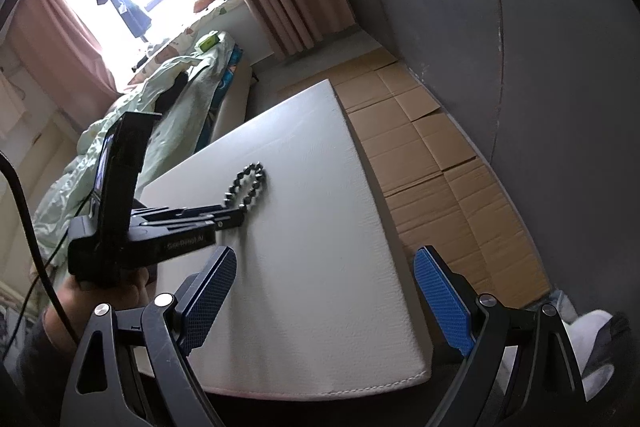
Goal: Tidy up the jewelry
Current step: 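Close the left tool on the green bracelet and lift it, then carry the green bracelet into the box and open the left tool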
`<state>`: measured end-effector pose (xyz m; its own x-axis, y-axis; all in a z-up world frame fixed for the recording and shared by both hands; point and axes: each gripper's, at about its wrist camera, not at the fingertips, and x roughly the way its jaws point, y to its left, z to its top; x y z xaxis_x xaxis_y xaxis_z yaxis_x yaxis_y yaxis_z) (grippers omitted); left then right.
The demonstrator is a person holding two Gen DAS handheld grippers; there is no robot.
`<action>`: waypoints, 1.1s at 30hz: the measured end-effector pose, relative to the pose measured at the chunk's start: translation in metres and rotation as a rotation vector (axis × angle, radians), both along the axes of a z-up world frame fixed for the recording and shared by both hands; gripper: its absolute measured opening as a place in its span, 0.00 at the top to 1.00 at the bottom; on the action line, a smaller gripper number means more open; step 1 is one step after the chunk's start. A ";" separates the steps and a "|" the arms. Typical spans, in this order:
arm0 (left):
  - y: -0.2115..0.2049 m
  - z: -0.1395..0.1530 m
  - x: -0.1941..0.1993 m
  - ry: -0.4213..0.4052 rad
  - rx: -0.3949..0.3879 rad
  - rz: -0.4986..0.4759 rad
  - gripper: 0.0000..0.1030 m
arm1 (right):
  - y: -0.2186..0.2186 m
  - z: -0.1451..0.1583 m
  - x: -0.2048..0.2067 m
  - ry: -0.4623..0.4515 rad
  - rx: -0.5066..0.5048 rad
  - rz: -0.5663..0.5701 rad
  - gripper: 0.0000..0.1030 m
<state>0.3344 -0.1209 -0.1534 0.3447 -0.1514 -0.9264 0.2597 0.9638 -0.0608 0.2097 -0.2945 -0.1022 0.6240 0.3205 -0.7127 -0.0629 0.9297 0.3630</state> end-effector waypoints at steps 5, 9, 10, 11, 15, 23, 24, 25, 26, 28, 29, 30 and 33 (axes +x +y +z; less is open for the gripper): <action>0.009 0.012 -0.009 -0.016 -0.031 -0.005 0.83 | 0.003 0.001 -0.001 -0.001 -0.001 0.008 0.12; 0.015 0.028 -0.020 -0.047 -0.037 -0.016 0.83 | 0.003 -0.001 0.003 0.007 0.005 0.012 0.12; 0.016 0.032 -0.023 -0.054 -0.040 -0.017 0.83 | 0.004 -0.002 0.004 0.011 0.009 0.013 0.12; 0.018 0.036 -0.024 -0.060 -0.044 -0.018 0.84 | 0.002 -0.001 0.004 0.015 0.013 0.015 0.12; 0.027 0.060 -0.032 -0.097 -0.061 -0.016 0.90 | 0.009 -0.003 0.004 0.019 0.025 0.031 0.12; 0.051 0.105 -0.045 -0.172 -0.061 -0.008 0.90 | 0.026 0.000 0.008 0.020 0.053 0.057 0.12; 0.053 0.109 -0.045 -0.179 -0.061 -0.005 0.90 | 0.029 0.002 0.008 0.018 0.054 0.063 0.12; 0.058 0.114 -0.048 -0.189 -0.061 0.000 0.90 | 0.033 0.003 0.008 0.016 0.054 0.070 0.11; 0.062 0.119 -0.049 -0.197 -0.061 0.005 0.90 | 0.037 0.004 0.007 0.014 0.053 0.074 0.12; 0.072 0.127 -0.053 -0.212 -0.059 0.018 0.90 | 0.043 0.007 0.007 0.010 0.050 0.087 0.12; 0.077 0.129 -0.052 -0.217 -0.059 0.024 0.90 | 0.047 0.008 0.007 0.009 0.051 0.094 0.11; 0.082 0.132 -0.054 -0.225 -0.056 0.032 0.90 | 0.050 0.009 0.006 0.008 0.052 0.099 0.11; 0.099 0.139 -0.059 -0.241 -0.052 0.058 0.90 | 0.060 0.011 0.005 0.007 0.051 0.116 0.11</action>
